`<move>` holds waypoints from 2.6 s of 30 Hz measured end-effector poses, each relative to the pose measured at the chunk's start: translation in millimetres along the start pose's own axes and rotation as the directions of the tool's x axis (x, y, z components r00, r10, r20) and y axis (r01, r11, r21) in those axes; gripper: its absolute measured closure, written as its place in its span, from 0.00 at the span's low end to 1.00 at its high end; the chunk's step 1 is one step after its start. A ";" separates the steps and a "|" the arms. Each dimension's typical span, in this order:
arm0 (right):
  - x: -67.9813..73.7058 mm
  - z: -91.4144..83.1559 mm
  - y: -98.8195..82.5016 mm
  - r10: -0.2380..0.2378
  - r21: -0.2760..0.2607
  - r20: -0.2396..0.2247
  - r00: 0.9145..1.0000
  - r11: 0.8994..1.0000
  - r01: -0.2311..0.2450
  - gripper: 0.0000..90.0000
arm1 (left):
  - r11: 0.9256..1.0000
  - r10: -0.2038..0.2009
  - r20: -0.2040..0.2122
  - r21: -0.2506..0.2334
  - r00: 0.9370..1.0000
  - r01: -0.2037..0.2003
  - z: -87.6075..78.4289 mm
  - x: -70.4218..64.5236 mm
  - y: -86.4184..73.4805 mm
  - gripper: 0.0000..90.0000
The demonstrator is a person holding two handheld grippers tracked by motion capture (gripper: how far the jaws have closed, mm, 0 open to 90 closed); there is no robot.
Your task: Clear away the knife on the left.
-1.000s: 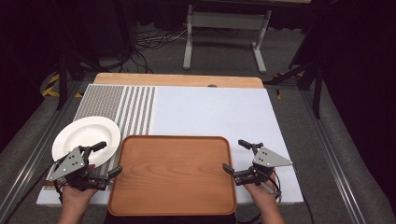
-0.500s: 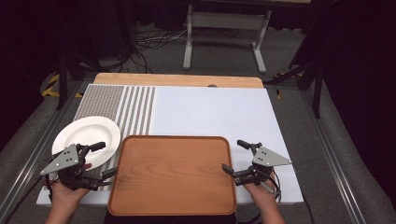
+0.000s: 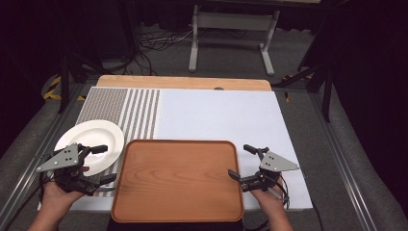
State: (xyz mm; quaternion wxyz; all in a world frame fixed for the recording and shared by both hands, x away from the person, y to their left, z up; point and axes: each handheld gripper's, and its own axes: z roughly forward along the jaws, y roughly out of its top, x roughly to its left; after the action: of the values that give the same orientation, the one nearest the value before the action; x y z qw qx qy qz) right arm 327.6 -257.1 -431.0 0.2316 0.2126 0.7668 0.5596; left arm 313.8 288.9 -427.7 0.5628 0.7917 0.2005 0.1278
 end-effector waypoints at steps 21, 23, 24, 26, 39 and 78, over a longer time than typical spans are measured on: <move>0.6 4.8 -1.1 -0.012 0.025 -0.030 0.999 1.000 0.012 0.02 | 0.948 0.080 0.113 0.298 0.990 -0.110 -3.6 5.5 21.9 0.11; 0.1 4.9 -1.2 -0.015 0.025 -0.031 0.999 1.000 0.016 0.02 | 0.935 0.092 0.111 0.331 0.990 -0.124 -4.7 6.2 22.6 0.11; -0.2 5.0 -1.2 -0.015 0.025 -0.030 0.999 1.000 0.016 0.02 | 0.930 0.088 0.116 0.347 0.989 -0.124 -5.2 6.7 22.5 0.11; -0.9 5.0 -1.3 -0.015 0.026 -0.031 0.999 1.000 0.016 0.02 | 0.923 0.094 0.118 0.362 0.989 -0.131 -5.9 7.1 22.6 0.13; -1.7 6.3 -2.1 -0.017 0.036 -0.047 0.999 0.999 0.018 0.02 | 0.833 0.105 0.147 0.527 0.983 -0.168 -14.2 10.2 18.9 0.23; 1.6 12.1 -3.9 -0.014 0.045 -0.081 0.997 0.999 0.017 0.02 | 0.435 0.172 0.243 0.850 0.955 -0.295 -24.3 18.7 -7.4 0.49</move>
State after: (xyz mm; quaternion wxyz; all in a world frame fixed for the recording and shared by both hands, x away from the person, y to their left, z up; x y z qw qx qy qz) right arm 333.3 -248.0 -438.2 0.2000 0.1892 0.7899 0.5480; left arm 318.7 320.1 -427.0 0.0638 0.9931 0.0918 0.0353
